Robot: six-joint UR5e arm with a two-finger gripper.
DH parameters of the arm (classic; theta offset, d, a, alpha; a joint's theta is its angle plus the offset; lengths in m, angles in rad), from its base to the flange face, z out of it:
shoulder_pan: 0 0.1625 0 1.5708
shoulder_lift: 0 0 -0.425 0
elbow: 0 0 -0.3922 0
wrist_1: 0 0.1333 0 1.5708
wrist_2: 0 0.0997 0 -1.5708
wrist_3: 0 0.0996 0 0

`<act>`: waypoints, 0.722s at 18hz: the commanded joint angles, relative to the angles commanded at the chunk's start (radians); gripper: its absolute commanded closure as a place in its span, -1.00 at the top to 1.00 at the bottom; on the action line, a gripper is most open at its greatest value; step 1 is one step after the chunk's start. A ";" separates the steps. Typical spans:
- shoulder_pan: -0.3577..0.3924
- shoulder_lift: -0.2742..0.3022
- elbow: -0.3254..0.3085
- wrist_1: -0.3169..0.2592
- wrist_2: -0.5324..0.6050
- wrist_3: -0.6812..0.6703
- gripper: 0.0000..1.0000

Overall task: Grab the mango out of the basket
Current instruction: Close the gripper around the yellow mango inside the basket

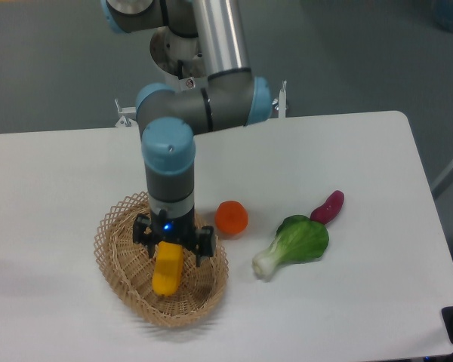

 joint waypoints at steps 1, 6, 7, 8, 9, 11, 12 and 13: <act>0.000 -0.011 0.005 0.000 0.002 -0.002 1.00; -0.003 -0.049 0.025 0.032 0.002 -0.003 1.00; -0.008 -0.055 0.029 0.034 0.006 -0.002 1.00; -0.014 -0.067 0.037 0.038 0.018 -0.002 1.00; -0.017 -0.075 0.040 0.040 0.035 -0.003 1.00; -0.032 -0.078 0.037 0.043 0.048 -0.003 1.00; -0.035 -0.078 0.037 0.044 0.049 -0.002 1.00; -0.035 -0.080 0.035 0.046 0.049 -0.002 1.00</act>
